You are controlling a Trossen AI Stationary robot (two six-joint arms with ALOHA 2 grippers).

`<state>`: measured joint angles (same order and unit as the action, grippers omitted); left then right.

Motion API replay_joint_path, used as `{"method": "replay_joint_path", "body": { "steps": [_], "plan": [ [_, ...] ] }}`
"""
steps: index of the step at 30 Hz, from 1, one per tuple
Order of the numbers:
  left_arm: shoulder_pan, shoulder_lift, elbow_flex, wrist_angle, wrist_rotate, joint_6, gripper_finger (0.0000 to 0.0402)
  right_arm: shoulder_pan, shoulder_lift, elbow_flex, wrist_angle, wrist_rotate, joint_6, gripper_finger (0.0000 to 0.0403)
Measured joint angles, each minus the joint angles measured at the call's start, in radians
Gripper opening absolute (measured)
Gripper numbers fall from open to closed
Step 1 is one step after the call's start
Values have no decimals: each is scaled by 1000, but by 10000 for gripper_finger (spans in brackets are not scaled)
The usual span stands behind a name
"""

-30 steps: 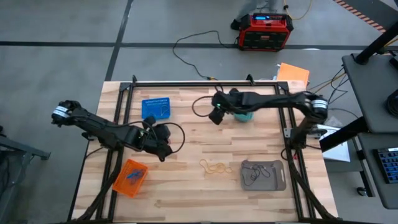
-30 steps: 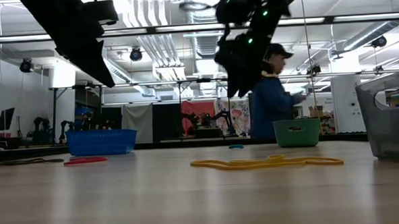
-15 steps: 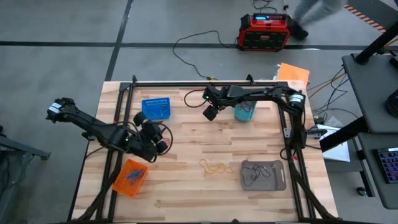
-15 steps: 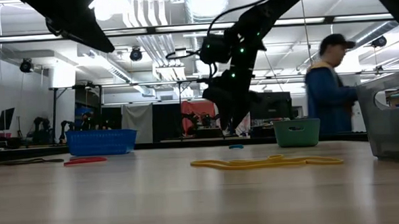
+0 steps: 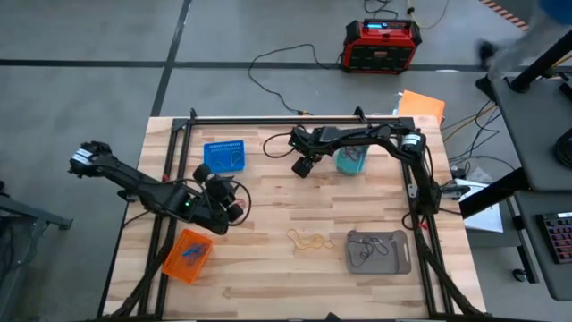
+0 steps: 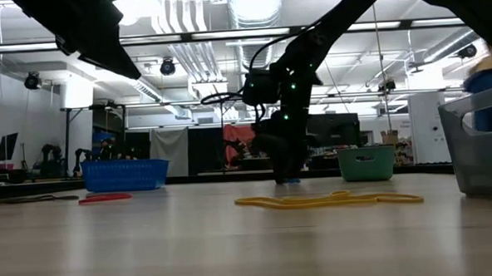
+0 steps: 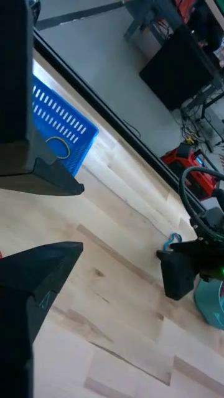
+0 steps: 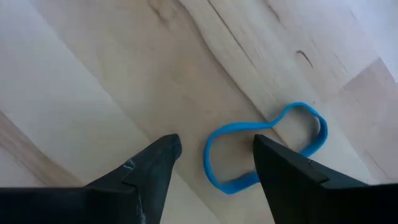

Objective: Sort rubber bands into baskets
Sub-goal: Put the blue rubber band into the orange bin

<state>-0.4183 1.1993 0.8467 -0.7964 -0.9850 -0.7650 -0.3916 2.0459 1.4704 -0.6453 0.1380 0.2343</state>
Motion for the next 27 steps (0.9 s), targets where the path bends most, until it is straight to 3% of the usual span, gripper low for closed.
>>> {"method": "replay_joint_path", "body": {
  "steps": [4,10,18,23,27],
  "plan": [
    [0,14,0,13,-1,-4,115,1,8,0,1,-8,-21,158],
    [0,28,0,61,-4,-3,115,10,13,0,5,-7,-78,28],
    [-7,74,0,219,29,86,115,78,-99,-19,-12,-31,-150,9],
    [-34,110,0,296,76,130,115,180,-255,-94,82,-159,-194,9],
    [-63,147,-6,460,153,274,119,276,-383,-201,219,-295,-202,9]
  ]
}}
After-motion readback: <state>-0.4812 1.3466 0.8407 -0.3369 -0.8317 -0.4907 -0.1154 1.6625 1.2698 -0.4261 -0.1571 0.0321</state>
